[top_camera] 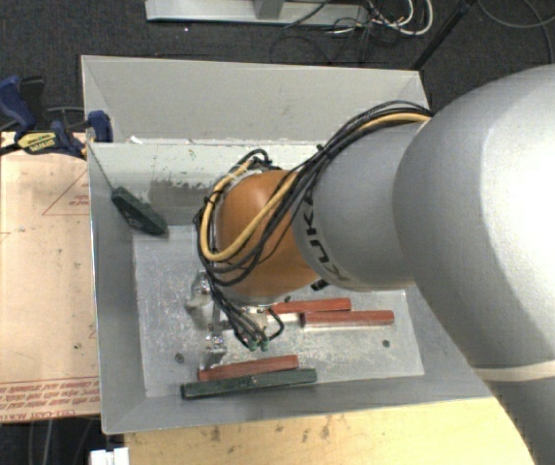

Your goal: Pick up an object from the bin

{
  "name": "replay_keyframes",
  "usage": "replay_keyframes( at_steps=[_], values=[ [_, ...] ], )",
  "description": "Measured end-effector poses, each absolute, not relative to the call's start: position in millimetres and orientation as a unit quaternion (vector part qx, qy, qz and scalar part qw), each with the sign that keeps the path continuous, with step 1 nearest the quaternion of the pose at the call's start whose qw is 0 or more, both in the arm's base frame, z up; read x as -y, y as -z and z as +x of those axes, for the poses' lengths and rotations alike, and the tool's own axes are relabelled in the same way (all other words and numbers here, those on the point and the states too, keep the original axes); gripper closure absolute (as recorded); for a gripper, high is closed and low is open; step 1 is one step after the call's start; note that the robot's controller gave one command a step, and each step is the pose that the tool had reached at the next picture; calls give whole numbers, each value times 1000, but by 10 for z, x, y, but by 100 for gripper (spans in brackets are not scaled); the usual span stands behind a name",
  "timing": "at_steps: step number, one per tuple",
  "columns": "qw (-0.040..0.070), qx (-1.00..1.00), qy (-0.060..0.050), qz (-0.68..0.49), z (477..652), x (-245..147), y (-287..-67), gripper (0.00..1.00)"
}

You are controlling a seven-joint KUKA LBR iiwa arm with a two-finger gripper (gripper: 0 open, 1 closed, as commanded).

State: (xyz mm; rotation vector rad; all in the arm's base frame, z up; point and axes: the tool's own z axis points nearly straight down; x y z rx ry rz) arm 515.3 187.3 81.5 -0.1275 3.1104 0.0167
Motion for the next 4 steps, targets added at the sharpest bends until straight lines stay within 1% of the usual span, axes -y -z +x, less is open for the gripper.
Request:
replay_keyframes(
  at_steps=[1,2,4],
  values=[
    [16,-998,-3,-63,4987,-1677,-866,0],
    [21,-998,-5,-64,4982,-1306,-835,0],
    [23,-994,-3,-110,4966,-869,-850,0]
  ],
)
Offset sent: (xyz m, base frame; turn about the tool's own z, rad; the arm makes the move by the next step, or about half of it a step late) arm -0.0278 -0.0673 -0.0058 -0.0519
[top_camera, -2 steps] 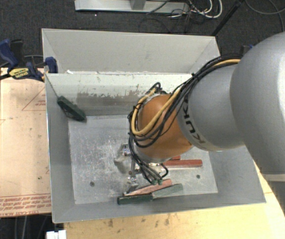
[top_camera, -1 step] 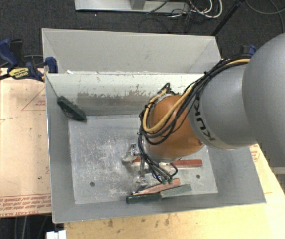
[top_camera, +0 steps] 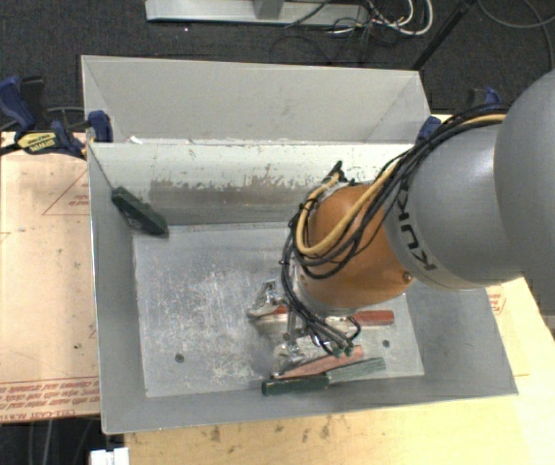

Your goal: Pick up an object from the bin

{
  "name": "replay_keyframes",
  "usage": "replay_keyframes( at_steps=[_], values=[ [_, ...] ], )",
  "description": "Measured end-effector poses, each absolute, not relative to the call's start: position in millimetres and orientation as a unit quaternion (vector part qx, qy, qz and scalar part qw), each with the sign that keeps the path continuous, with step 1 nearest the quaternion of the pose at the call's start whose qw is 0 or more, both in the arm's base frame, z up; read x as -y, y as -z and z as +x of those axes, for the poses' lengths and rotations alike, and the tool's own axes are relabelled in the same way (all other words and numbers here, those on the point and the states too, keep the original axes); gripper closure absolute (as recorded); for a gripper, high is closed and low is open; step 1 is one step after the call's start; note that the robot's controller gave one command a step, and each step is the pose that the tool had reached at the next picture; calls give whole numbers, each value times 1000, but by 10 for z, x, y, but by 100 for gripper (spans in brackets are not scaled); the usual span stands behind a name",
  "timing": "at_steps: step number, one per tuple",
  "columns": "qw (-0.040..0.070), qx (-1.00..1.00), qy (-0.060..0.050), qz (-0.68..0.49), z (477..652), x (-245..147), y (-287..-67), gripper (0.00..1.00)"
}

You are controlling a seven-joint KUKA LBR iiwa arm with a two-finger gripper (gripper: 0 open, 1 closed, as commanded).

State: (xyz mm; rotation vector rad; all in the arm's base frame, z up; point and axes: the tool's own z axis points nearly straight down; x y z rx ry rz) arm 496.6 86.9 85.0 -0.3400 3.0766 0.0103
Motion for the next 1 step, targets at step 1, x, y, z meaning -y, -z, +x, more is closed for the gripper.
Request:
replay_keyframes(
  at_steps=[1],
  values=[
    [20,-998,-3,-56,4988,-591,-828,0]
  ],
)
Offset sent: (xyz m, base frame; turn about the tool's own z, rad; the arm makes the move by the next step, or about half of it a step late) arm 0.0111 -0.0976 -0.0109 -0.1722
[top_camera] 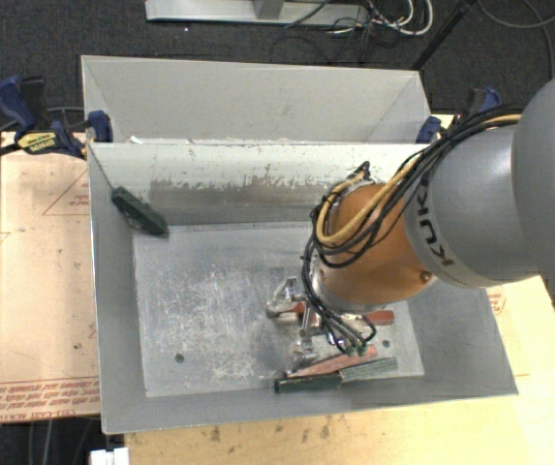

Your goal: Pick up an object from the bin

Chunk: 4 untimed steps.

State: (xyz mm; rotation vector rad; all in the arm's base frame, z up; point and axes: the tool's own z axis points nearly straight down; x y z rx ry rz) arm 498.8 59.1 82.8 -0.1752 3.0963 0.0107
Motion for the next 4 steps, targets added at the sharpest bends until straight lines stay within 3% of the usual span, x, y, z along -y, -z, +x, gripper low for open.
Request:
replay_keyframes(
  at_steps=[1,2,3,4],
  values=[
    [15,-992,-3,-126,5062,-261,-811,0],
    [2,-999,-1,-50,5073,27,-832,100],
    [2,-999,-1,-50,5073,28,-832,100],
    [1,-998,0,-71,5077,141,-2095,100]
  ],
)
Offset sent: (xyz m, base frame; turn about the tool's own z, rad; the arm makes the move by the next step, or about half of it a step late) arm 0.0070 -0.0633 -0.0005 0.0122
